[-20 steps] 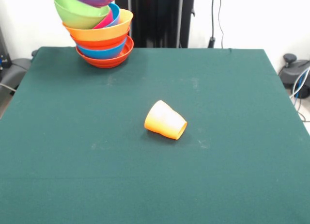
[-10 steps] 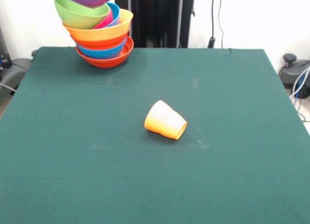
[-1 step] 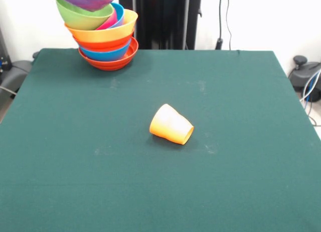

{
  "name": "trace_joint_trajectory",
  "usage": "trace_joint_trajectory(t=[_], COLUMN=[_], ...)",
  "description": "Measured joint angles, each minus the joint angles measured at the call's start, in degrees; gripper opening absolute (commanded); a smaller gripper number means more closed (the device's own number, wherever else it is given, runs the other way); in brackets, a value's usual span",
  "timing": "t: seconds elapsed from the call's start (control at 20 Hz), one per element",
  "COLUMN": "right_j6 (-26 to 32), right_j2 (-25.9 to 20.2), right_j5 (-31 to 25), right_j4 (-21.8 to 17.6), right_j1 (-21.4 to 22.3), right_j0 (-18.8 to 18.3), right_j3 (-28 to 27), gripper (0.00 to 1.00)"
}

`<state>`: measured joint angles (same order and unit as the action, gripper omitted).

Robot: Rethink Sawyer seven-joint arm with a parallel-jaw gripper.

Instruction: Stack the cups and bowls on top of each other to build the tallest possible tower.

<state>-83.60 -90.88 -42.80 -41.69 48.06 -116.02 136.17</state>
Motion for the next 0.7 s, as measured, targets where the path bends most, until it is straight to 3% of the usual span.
trace_joint_trajectory(t=[0.7], right_j6=[0.0], right_j2=[0.9], right_j5=[0.0], right_j4=[-0.2], right_j1=[1.7], right_j0=[1.2], right_j3=[2.5], gripper=[0.00])
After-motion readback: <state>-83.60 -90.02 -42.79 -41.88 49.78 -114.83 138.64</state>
